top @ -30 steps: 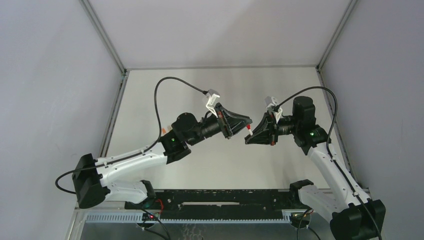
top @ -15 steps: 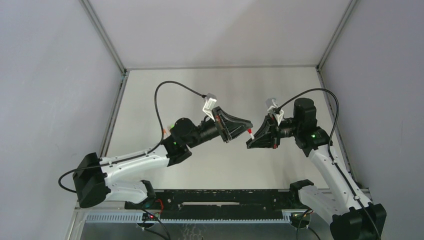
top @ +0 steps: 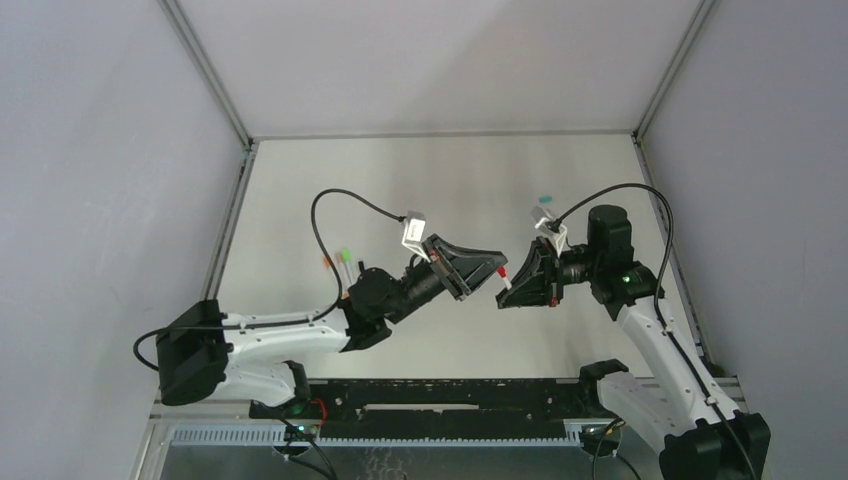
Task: Insert the pens into the pen caps
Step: Press the pen cap onto the pen.
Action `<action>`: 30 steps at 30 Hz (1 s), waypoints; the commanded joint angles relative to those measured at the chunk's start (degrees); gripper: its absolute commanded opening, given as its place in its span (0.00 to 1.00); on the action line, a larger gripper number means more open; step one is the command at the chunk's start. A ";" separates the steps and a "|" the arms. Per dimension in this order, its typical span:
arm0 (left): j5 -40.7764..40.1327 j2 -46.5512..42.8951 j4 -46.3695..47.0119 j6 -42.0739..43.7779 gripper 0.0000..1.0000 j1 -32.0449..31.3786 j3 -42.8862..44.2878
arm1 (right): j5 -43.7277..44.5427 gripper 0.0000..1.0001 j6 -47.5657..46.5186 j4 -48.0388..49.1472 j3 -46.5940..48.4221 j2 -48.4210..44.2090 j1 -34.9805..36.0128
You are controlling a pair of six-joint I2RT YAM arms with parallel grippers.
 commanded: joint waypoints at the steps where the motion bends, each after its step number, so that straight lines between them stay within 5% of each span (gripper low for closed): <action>1: 23.71 6.65 -2.65 -5.86 0.00 -3.42 -9.00 | -4.61 0.00 0.66 13.29 3.02 -2.06 -0.98; 4: 28.82 8.41 0.18 -8.26 0.00 -3.52 -10.88 | -1.56 0.00 -1.47 10.76 3.65 -2.60 -0.89; 8: 15.49 7.35 -24.84 0.55 0.00 -6.23 -4.45 | 14.32 0.00 0.22 9.53 3.72 -2.90 -2.27; 14: 15.73 6.32 -14.58 -2.37 0.00 -5.04 -6.80 | 10.82 0.00 -3.32 8.33 3.18 -1.66 -1.68; 19: 8.15 -2.01 -7.78 -5.67 0.05 -1.43 -9.73 | 8.97 0.00 -9.38 4.13 3.80 -0.29 0.01; 22: 0.38 -9.33 -4.51 -8.22 0.26 0.73 -12.60 | 8.60 0.00 -12.10 1.63 4.42 1.40 0.40; 25: -5.09 -16.02 -4.66 -6.12 0.57 1.29 -13.38 | 8.30 0.00 -14.69 -1.00 5.31 2.76 1.14; 30: -8.59 -22.94 -5.61 2.32 0.75 1.30 -15.30 | 7.74 0.00 -16.03 -2.21 5.71 3.33 1.39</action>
